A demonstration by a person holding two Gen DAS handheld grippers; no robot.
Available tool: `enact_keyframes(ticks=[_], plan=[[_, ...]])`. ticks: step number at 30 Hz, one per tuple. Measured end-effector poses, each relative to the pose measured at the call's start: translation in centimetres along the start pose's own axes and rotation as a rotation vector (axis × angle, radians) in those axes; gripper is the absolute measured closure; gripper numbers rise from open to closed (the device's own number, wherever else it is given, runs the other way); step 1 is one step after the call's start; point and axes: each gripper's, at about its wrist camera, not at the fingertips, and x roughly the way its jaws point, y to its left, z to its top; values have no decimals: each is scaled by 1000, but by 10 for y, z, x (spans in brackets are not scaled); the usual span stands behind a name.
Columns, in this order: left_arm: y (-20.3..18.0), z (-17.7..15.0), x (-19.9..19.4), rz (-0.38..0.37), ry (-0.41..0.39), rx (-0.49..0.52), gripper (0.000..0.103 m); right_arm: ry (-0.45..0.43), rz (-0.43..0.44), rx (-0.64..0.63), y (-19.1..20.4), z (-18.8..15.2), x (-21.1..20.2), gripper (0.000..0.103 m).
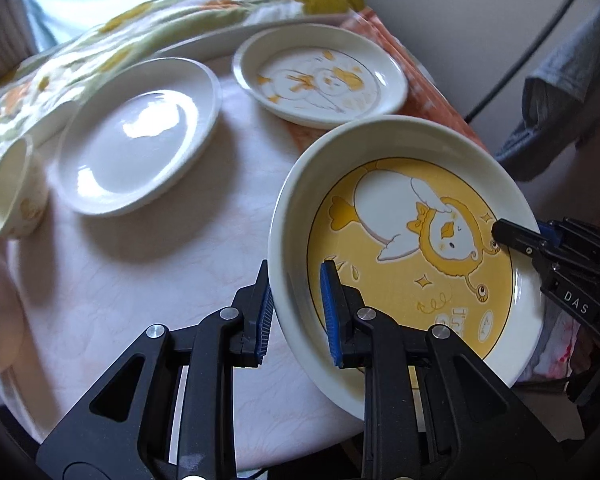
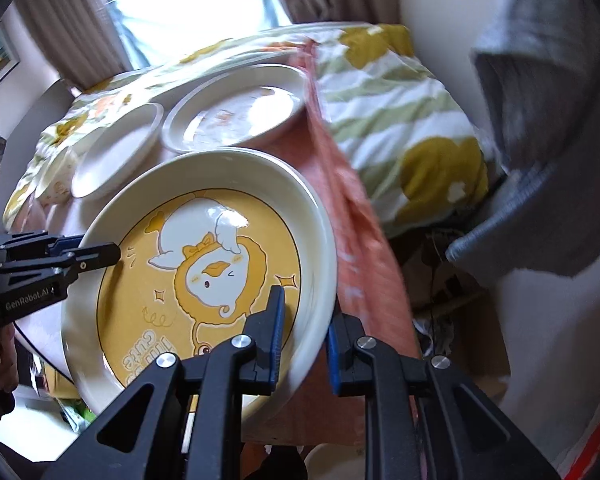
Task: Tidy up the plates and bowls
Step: 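Carry the yellow plate with both tools, lower it onto the table, open both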
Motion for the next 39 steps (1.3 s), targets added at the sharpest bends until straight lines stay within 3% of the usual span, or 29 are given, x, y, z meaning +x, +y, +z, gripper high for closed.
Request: enact_keyframes(ticks=[7,12,22,30,39], plan=[[49,-25,-51,84,-68,-134,84,-21,101,-117,62,21,-4,86],[104,-47,-77,108,-82,-218,84,-19,161,-198,116,26,0,86],[201,-94,-65,133,-49,-299,84,56,206,-244,214,18,47,86],[239,-118,-40,120,-27,-313,84,92,200,-190,251,3,84,86],[245,-123,-28,93,-2,-251,84,128,166,-172,251,0,90,86]])
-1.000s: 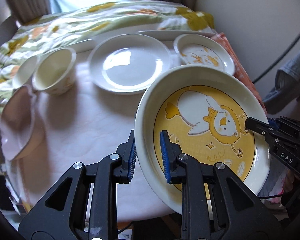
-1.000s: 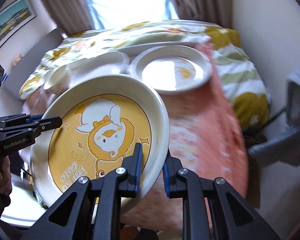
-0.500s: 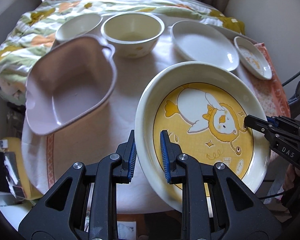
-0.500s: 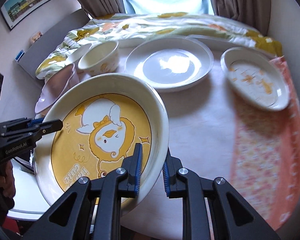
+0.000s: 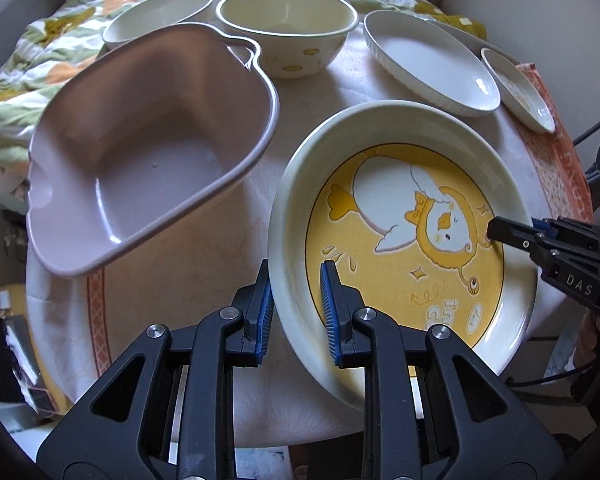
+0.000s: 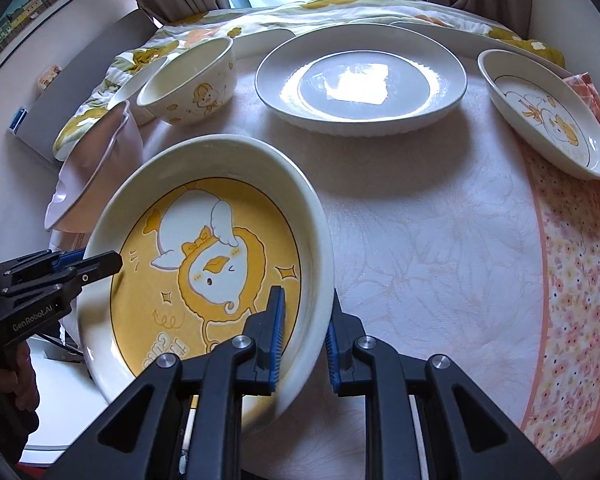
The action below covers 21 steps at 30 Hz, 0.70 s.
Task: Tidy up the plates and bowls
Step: 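Carry the yellow plate with both tools, lower it onto the table, open both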
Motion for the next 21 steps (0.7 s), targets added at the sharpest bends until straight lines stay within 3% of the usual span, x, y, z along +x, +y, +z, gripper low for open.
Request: enact_keyframes(ticks=[5,9,10,12,14,18,19,20,21], plan=[[-3,0,1,25,9,16,84,16,-23,1,4,1,3,84],[-3,1,3,35,17,22,77,24,-36,-2,5,3,4,83],[-3,1,3,42,26,28,72,25,-40,-1,5,3,4,82],[-3,2,3,56,28,34,46,27,-66,-2,7,3,4,78],[-2,1,-2,67,7,34,36,34,-88,-3,7,2,6,60],[-2,-2,-11,83,-2,37,22,19,-89,33,1,-4,0,49],[-3,-3,-13,88,-1,40,21,6,-94,41,0,-5,-3,41],[-4,-4,-17,96,-2,42,20,-7,-99,47,-2,-6,-6,25],[-6,-5,-21,111,-4,44,19,-18,-103,49,-3,-6,-10,15]])
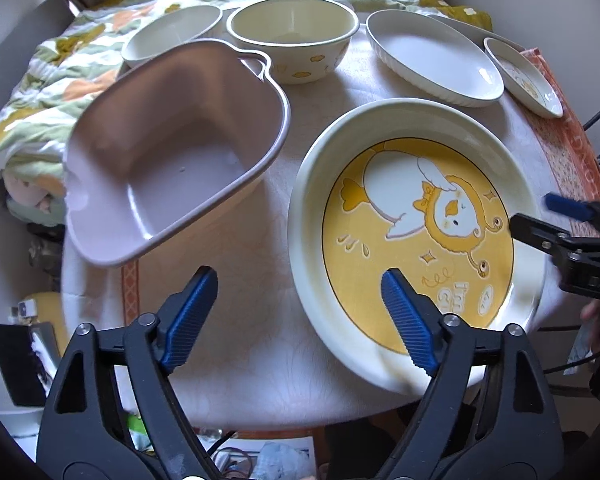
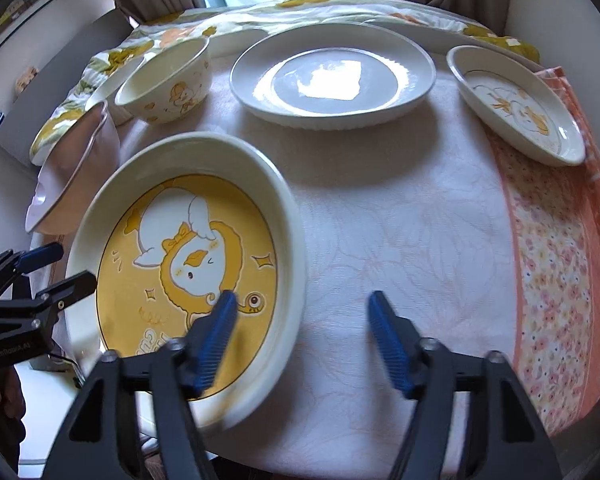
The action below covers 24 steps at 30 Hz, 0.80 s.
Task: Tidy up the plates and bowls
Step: 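Carry the yellow plate with both tools, lower it onto the table, open both, then move both tools to the rim of the plain white plate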
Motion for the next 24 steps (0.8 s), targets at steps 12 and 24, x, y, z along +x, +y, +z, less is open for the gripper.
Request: enact_keyframes(ticks=[12,24], plan=[[-2,53,-114,-2,-305,-19,0,-275,-32,-21,-23,40,-106,1],[-37,120,-87,-174,-220,-215,0,-207,-99,-227,-62,139,-128,1]])
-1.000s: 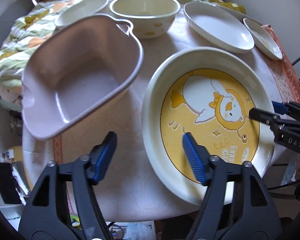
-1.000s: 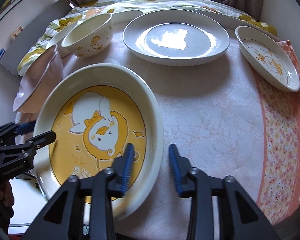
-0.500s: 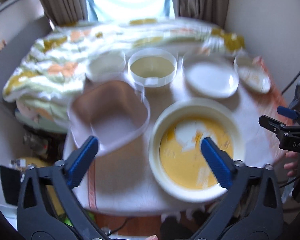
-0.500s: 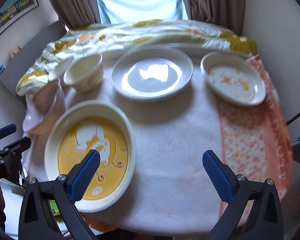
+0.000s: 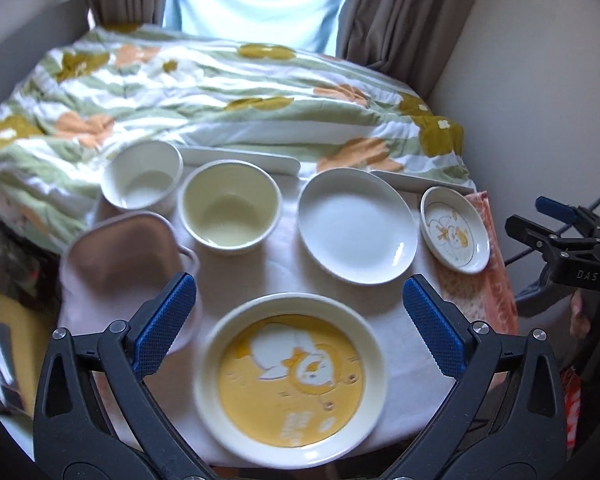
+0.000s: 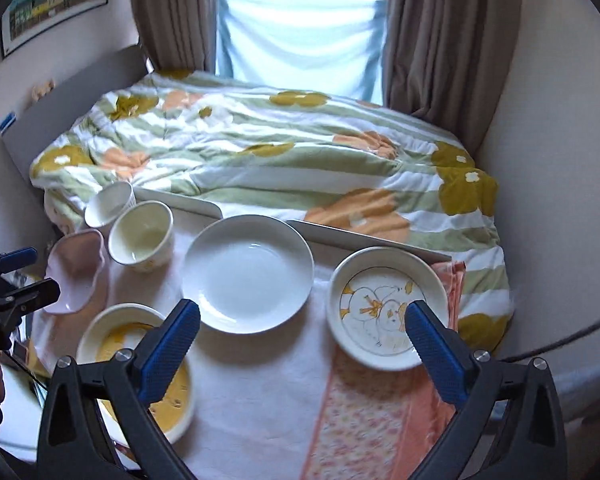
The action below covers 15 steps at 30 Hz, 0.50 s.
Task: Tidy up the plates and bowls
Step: 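Move both tools to the rim of the plain white plate, then close the left tool on the white plate rim while the right tool grips it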
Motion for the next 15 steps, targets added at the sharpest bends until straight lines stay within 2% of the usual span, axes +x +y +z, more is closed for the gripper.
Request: enact_keyframes(ticks=[4,6,8,10,12,15], plan=[[-12,0,41,2,54,-95,0,58,86,-31,-32,12,45,2],[-13,1,67,-7,80,-155,1,83,145,-56,-42,19,68,5],[-16,3,92,24,97,-199,3,115,203,-97,-48,27,96,13],[-18,5,114,48,116,-228,12,150,255,-149,-48,33,123,21],[-19,5,133,57,142,-246,27,188,302,-196,-45,36,148,29],[-19,7,157,83,172,-262,34,228,377,-236,-39,37,180,38]])
